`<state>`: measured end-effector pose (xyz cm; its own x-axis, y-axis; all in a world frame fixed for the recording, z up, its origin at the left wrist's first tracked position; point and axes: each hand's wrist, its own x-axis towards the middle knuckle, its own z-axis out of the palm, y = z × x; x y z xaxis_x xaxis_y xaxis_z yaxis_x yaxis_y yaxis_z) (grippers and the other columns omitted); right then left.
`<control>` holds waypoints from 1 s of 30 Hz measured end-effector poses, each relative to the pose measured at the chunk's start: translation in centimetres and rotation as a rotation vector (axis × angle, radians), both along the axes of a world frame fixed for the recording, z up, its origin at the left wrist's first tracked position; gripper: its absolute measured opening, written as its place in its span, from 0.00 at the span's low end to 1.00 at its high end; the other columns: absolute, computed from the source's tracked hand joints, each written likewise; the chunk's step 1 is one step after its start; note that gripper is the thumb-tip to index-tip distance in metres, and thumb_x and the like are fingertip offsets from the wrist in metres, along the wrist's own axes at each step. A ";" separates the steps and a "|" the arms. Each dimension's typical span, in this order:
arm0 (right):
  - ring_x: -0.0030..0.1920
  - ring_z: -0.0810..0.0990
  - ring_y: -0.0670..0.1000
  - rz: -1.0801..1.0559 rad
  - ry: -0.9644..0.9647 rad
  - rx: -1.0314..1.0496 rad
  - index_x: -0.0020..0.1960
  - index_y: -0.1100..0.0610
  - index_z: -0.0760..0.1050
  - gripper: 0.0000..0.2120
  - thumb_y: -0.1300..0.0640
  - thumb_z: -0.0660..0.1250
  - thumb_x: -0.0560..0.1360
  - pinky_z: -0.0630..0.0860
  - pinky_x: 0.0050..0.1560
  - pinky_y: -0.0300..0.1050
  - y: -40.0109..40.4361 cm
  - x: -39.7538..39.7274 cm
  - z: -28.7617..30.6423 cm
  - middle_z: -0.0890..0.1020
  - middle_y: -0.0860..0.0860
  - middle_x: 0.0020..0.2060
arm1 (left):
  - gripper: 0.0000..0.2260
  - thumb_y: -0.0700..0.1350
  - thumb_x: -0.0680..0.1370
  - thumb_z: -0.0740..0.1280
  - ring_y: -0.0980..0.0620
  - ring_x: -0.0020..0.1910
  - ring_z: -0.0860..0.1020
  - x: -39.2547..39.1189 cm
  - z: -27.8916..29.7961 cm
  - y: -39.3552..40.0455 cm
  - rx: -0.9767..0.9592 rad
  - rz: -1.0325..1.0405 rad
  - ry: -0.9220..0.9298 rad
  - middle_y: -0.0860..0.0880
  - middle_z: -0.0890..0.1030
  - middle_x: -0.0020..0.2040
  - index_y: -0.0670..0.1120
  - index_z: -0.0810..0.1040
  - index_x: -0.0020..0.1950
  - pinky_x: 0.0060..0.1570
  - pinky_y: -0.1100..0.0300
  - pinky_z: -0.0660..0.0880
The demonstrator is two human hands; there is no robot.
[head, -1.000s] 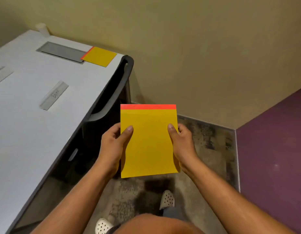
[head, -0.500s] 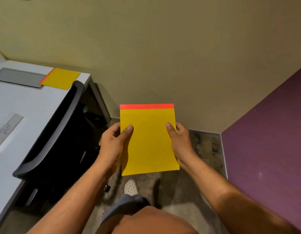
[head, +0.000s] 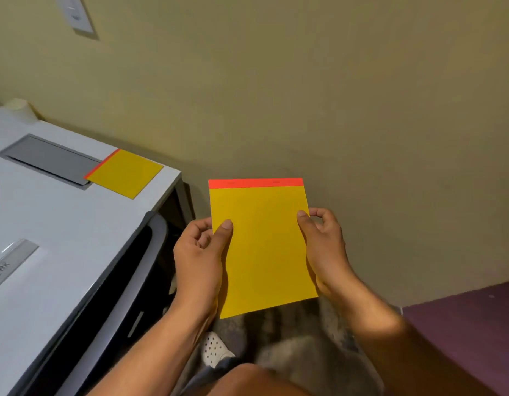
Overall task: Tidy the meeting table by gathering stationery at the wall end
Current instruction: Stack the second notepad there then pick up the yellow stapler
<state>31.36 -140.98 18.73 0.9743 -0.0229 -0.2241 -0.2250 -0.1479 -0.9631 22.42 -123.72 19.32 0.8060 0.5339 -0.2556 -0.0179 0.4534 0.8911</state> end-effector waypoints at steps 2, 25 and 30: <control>0.56 0.86 0.58 0.050 -0.017 0.050 0.56 0.48 0.76 0.05 0.54 0.70 0.82 0.79 0.62 0.60 2.8 3.2 1.2 0.88 0.55 0.52 | 0.05 0.38 0.81 0.71 0.40 0.56 0.86 2.5 1.1 2.4 0.018 0.068 -0.020 0.40 0.88 0.52 0.40 0.81 0.56 0.62 0.47 0.81; 0.57 0.82 0.55 0.853 0.052 -0.230 0.61 0.54 0.77 0.10 0.52 0.71 0.82 0.79 0.55 0.51 40.4 26.6 -10.8 0.83 0.54 0.56 | 0.14 0.50 0.73 0.77 0.47 0.52 0.86 15.4 -9.0 30.1 0.107 0.782 0.631 0.50 0.88 0.50 0.53 0.86 0.58 0.59 0.39 0.82; 0.58 0.79 0.53 0.936 0.057 -0.334 0.68 0.58 0.78 0.14 0.57 0.67 0.84 0.72 0.54 0.43 46.3 30.1 -14.8 0.79 0.52 0.57 | 0.13 0.47 0.76 0.78 0.46 0.53 0.84 18.5 -15.3 34.1 0.057 0.793 0.770 0.48 0.87 0.52 0.51 0.85 0.60 0.60 0.39 0.81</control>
